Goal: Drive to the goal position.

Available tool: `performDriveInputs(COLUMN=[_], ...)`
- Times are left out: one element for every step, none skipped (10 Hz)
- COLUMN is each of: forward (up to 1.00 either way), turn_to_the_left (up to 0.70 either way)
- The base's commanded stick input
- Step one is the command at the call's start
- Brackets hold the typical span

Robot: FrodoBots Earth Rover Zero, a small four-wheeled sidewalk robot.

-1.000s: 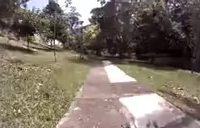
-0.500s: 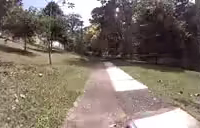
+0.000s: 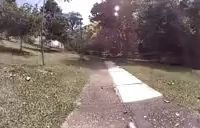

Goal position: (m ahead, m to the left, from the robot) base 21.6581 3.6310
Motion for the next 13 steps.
performDriveInputs(forward=[1.00,1.00,1.00,1.00,1.00,0.99,0.98,0.99,0.99,0.99,0.99,0.99,0.99], turn_to_the_left=[-0.09,0.00,0.00,0.00,0.00,0.00,0.00,0.00,0.00,0.00,0.00,0.00,0.00])
